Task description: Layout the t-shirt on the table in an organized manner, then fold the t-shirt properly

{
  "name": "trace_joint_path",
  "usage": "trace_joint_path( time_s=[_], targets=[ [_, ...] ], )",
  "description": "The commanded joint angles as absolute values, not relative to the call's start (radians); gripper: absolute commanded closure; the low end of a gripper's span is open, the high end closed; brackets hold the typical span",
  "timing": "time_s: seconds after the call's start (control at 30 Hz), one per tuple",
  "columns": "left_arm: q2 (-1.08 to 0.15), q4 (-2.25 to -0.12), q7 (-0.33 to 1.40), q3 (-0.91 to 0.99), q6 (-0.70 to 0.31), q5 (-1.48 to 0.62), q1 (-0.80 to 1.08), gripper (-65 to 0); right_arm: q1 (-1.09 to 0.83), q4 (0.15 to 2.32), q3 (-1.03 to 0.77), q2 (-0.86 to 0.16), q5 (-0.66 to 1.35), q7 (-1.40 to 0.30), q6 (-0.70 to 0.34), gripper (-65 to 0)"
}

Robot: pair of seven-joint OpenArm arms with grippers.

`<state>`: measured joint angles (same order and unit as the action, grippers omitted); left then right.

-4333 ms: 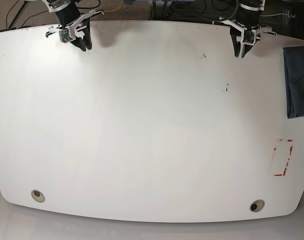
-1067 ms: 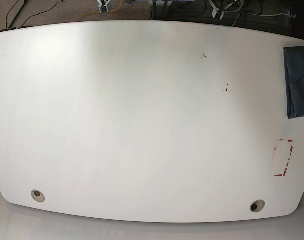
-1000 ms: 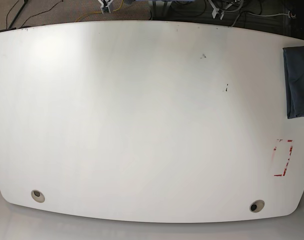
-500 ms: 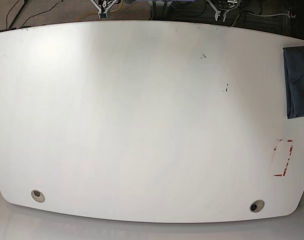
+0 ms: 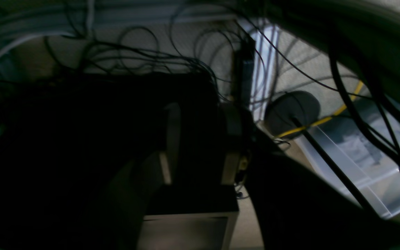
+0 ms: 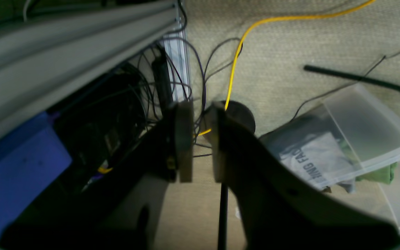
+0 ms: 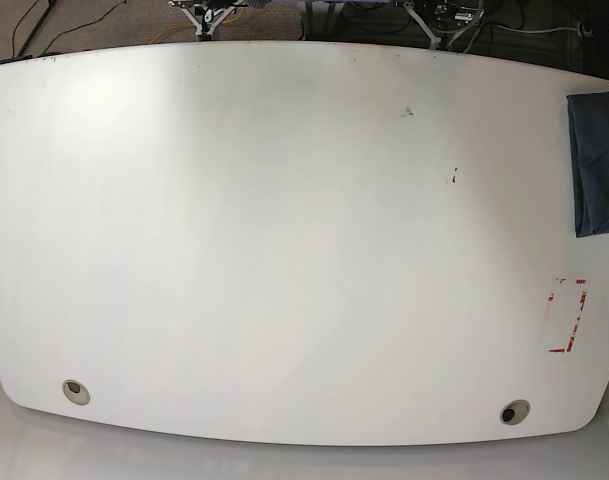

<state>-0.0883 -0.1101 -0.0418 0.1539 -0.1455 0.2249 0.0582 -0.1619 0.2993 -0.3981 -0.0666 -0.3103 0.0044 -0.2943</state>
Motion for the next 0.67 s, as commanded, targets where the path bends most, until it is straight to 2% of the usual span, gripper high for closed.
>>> trace_joint_path(
  time_s=[0.0,0.23,0.47,0.63],
  targets=[
    [-0.093,-0.108,-0.012,0.153,-0.145,0.226,0.067,-16.1,-0.165,0.302,-0.390,-0.073,-0.309,0.007,-0.292,-9.8],
    [-0.097,-0.108,-0.005,0.153,-0.145,0.226,0.053,-16.1,-0.170,0.302,-0.303,-0.071,-0.306,0.007,-0.291,-18.1],
    [-0.097,-0.108,-0.005,0.153,-0.145,0.226,0.056,-16.1,-0.171,0.302,-0.282,-0.070,-0.306,0.007,-0.291,-15.4],
    [-0.094,-0.108,-0.005,0.153,-0.145,0.226,0.059,-16.1,-0.171,0.302,-0.282,-0.067,-0.306,0.008,-0.291,-16.5]
  ],
)
